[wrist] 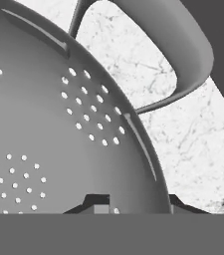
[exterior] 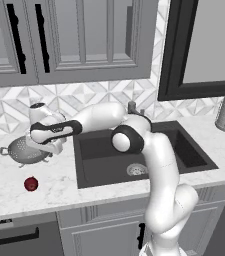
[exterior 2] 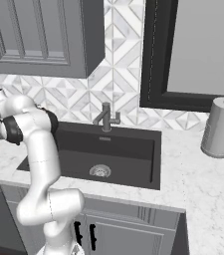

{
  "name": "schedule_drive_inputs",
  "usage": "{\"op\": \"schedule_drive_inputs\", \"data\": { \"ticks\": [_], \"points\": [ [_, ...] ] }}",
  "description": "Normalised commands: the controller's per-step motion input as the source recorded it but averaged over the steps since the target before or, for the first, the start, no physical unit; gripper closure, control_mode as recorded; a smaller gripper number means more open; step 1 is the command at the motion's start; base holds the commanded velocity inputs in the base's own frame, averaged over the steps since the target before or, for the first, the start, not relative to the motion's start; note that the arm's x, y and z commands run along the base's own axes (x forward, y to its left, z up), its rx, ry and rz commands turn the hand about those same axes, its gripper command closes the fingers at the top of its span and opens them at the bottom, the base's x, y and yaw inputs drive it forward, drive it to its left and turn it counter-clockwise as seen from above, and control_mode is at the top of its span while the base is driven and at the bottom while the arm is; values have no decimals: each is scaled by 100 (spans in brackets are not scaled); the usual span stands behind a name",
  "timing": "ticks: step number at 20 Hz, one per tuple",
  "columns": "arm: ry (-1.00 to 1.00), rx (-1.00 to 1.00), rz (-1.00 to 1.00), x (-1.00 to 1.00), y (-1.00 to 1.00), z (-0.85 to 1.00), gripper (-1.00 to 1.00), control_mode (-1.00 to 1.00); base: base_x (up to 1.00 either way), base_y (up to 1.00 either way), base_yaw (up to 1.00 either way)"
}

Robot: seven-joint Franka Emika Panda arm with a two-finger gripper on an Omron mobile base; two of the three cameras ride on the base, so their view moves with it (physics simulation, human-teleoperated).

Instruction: Put the colander in the sink, put the pear in the colander, and turn on the sink faucet and pour water over the colander.

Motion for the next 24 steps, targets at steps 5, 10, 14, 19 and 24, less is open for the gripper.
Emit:
{"op": "schedule_drive_inputs", "data": {
  "ticks": [5, 10, 14, 19, 24],
  "points": [
    [-4, 15, 0, -41, 0, 43, 100, -100, 0, 0, 0],
    [0, 15, -4, -49, -12, 51, 100, -100, 0, 0, 0],
    [0, 5, -17, -58, -24, 42, 100, -100, 0, 0, 0],
    [-1, 0, -15, -56, -32, 34, 100, -100, 0, 0, 0],
    [0, 1, -2, -59, -45, 36, 100, -100, 0, 0, 0]
  ]
}}
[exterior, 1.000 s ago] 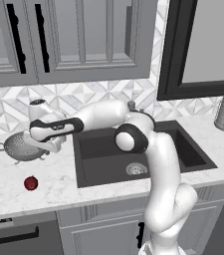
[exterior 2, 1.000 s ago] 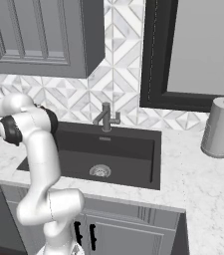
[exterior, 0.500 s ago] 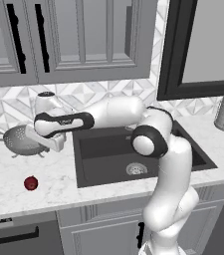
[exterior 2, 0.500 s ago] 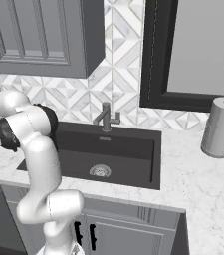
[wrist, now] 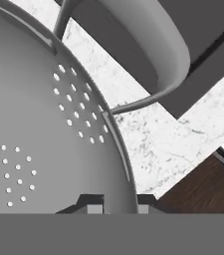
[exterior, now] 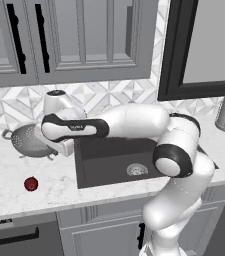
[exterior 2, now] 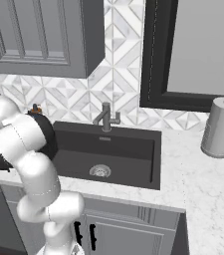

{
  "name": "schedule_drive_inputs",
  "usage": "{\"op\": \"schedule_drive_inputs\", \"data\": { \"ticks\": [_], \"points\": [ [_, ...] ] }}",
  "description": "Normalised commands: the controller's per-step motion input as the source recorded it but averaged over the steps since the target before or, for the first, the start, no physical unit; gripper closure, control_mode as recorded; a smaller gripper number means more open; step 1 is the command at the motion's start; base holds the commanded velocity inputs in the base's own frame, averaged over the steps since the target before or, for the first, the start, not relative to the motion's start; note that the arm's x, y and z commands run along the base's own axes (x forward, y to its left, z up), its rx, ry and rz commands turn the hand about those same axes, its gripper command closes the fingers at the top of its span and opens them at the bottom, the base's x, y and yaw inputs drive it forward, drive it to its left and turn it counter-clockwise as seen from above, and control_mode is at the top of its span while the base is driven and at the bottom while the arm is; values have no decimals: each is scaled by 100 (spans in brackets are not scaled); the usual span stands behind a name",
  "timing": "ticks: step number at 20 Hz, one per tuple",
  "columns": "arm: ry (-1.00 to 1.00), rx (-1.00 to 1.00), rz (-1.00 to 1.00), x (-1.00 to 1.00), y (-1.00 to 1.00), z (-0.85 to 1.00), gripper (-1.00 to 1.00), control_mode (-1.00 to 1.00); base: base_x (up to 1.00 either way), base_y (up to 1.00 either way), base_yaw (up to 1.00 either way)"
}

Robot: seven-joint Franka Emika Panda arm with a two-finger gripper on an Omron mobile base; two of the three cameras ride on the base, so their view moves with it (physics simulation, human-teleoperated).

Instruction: Put the colander in the sink, put the pear in the colander, and turn on the sink faucet and pour water over the colander.

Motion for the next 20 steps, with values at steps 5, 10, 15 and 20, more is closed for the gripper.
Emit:
{"op": "schedule_drive_inputs", "data": {
  "ticks": [5, 10, 15, 20],
  "points": [
    [0, 3, 0, -59, -50, 35, 100, -100, 0, 0, 0],
    [0, 3, 0, -56, -58, 24, 100, -100, 0, 0, 0],
    [3, 2, 0, -45, -70, 9, 100, -100, 0, 0, 0],
    [0, 0, 0, -20, -74, 8, 100, -100, 0, 0, 0]
  ]
}}
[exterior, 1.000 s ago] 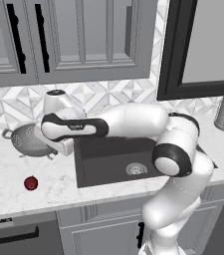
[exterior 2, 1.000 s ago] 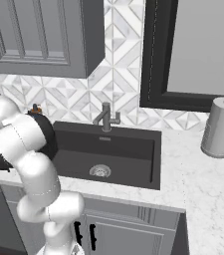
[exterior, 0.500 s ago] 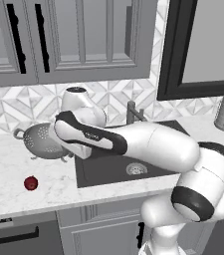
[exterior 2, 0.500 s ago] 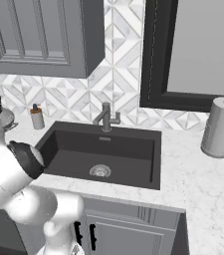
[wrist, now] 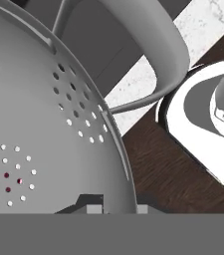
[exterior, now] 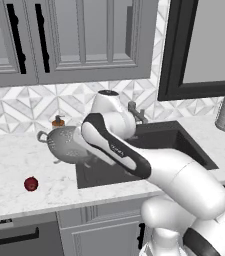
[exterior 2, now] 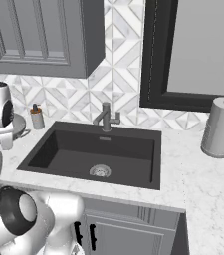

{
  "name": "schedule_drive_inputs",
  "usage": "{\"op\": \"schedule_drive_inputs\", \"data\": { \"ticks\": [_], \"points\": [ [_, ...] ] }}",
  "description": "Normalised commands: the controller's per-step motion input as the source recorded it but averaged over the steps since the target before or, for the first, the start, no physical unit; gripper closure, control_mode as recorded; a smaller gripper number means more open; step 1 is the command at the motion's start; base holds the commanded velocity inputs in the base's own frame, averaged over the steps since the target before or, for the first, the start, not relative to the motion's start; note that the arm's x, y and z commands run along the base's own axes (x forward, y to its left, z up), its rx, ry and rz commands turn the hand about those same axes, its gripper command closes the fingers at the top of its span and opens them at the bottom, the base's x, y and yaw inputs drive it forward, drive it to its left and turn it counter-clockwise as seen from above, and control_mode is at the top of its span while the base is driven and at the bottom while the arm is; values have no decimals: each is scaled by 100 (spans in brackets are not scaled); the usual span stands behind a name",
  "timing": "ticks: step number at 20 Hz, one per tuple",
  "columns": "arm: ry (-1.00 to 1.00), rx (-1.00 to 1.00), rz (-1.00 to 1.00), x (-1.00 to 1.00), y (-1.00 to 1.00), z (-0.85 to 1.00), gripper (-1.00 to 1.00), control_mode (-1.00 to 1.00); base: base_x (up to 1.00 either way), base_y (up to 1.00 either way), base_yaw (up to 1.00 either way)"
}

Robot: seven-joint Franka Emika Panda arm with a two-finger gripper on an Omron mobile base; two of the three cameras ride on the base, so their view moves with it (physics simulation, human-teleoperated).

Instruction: Put the colander in the sink, put the pear in the colander, and turn on the sink faucet and pour water over the colander.

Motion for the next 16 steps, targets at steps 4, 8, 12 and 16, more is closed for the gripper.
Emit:
{"op": "schedule_drive_inputs", "data": {
  "ticks": [4, 8, 12, 16],
  "points": [
    [1, 0, 0, -17, -77, 2, 100, -100, 0, 0, 0],
    [11, 0, 0, -3, -74, 0, 100, -100, 0, 0, 0],
    [3, 0, 6, -16, -41, -7, 100, -100, 0, 0, 0],
    [0, 0, 13, -8, -43, -7, 100, -100, 0, 0, 0]
  ]
}}
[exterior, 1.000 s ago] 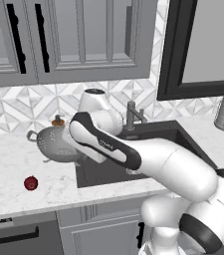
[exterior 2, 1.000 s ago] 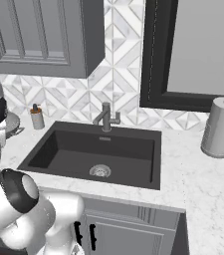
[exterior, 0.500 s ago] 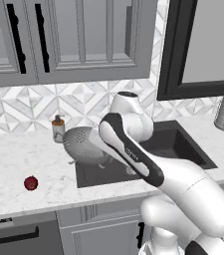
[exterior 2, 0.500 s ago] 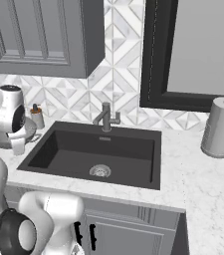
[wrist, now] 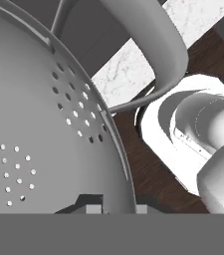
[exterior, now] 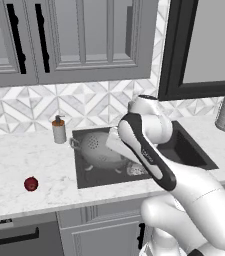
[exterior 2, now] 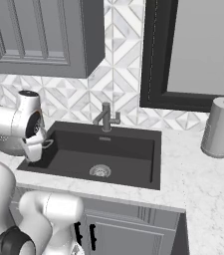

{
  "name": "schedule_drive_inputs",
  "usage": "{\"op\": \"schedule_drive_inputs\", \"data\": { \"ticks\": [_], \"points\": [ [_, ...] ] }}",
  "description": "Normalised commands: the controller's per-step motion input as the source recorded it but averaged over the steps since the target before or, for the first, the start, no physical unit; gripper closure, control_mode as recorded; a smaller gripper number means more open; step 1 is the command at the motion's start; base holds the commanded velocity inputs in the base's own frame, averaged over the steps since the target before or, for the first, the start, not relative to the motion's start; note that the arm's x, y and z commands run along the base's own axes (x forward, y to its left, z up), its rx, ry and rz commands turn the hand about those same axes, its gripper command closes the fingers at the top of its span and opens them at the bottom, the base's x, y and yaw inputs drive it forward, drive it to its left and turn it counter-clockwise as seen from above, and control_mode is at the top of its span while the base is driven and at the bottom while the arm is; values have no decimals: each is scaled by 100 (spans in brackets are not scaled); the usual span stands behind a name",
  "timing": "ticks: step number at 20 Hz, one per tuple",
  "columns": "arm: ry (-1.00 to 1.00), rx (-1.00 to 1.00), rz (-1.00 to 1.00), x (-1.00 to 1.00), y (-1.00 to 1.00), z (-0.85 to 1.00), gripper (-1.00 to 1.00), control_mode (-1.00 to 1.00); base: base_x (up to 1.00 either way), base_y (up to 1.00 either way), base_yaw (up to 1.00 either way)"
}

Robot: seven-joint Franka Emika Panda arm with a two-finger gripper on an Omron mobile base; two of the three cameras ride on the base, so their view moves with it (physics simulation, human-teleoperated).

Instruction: Put the colander in the sink, put the pear in the colander, and turn on the sink faucet and pour water over the colander.

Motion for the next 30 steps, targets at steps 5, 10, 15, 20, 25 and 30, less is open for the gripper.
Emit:
{"op": "schedule_drive_inputs", "data": {
  "ticks": [5, 10, 15, 20, 25, 30],
  "points": [
    [3, 0, 7, 8, -55, -3, 100, -100, 0, 0, 0],
    [0, 0, 3, 5, -57, -2, 100, -100, 0, 0, 0],
    [0, 0, 3, 0, -55, -4, 100, -100, 0, 0, 0],
    [0, 0, 3, 0, -57, -7, 100, -100, 0, 0, 0],
    [0, 0, 5, 0, -62, -3, 100, -100, 0, 0, 0],
    [0, 0, 6, 12, -66, 0, 100, -100, 0, 0, 0]
  ]
}}
